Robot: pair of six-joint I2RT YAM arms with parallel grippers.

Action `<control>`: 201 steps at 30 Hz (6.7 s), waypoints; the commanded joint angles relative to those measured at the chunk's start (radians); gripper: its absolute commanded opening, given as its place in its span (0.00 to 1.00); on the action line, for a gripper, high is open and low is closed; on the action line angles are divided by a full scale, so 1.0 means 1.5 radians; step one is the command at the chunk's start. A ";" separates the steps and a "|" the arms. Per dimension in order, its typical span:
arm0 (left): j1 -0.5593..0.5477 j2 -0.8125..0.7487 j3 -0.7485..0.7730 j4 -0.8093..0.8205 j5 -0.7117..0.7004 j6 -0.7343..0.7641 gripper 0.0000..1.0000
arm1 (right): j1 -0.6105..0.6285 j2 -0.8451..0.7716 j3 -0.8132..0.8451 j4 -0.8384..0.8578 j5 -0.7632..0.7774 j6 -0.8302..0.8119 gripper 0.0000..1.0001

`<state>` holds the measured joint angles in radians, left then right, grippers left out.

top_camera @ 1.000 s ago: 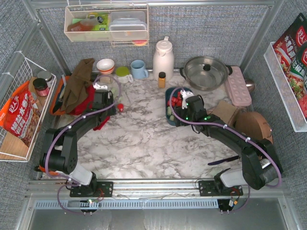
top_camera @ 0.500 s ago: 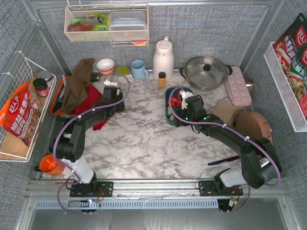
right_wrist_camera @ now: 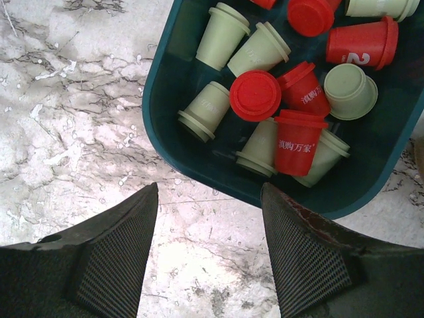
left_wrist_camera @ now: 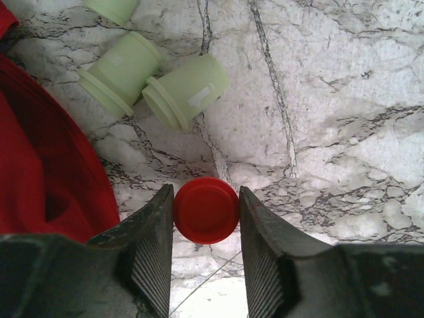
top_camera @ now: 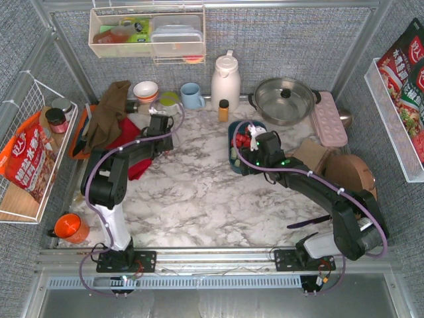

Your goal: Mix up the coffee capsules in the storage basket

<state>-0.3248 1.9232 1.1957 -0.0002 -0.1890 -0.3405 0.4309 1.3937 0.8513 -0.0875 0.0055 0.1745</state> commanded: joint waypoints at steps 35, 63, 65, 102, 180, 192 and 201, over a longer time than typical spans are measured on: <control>-0.294 -0.366 -0.466 0.773 0.373 0.315 0.32 | 0.029 -0.215 0.073 -0.121 -0.184 0.080 0.71; -0.368 -0.236 -0.471 1.037 0.414 0.364 0.32 | 0.038 -0.182 0.036 -0.004 -0.269 0.174 0.76; -0.368 -0.234 -0.468 1.038 0.416 0.363 0.32 | 0.038 -0.182 0.038 -0.009 -0.267 0.169 0.71; -0.357 -0.347 -0.426 0.505 -0.281 0.187 0.99 | 0.028 0.108 0.083 0.004 0.082 0.010 0.61; -0.070 -0.084 -0.079 0.107 -0.137 -0.064 0.48 | 0.008 -0.076 -0.039 0.052 0.025 -0.001 0.75; -0.258 -0.369 -0.508 0.748 0.282 0.271 0.47 | 0.017 -0.114 0.065 -0.075 -0.183 0.042 0.70; -0.320 -0.310 -0.523 0.847 0.374 0.381 0.50 | 0.078 -0.093 0.080 -0.053 -0.226 0.096 0.60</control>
<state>-0.7803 1.4281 0.4030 1.1229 0.2710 0.1497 0.5171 1.2388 0.9596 -0.1822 -0.2920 0.2775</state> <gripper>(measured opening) 0.534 0.612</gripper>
